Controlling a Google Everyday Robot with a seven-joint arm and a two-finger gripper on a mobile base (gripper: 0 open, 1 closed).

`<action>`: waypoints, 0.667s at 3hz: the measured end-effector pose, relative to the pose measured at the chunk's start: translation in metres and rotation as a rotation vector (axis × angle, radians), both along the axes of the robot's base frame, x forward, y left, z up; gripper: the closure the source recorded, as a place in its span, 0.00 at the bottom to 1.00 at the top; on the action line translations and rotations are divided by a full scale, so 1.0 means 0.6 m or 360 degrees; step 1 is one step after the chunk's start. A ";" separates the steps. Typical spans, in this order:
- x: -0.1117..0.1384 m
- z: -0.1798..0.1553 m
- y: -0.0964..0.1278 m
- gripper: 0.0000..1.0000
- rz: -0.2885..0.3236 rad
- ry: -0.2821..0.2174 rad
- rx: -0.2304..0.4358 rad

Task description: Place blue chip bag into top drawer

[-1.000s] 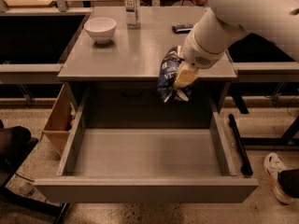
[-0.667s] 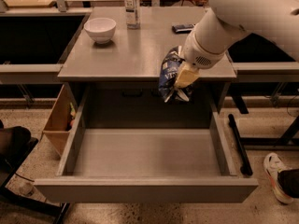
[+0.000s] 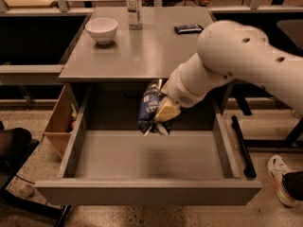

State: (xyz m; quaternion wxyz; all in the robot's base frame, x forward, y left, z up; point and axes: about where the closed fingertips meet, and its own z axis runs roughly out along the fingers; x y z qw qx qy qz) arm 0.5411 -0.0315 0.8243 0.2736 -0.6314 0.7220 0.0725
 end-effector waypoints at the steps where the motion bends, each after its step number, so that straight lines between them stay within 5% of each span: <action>1: -0.028 -0.053 0.079 1.00 0.0110 0.0035 0.0123; 2: -0.025 -0.123 0.124 1.00 0.0155 0.0098 0.0169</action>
Offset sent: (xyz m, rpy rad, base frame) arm -0.0085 0.1049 -0.1328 0.1357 0.1204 0.1241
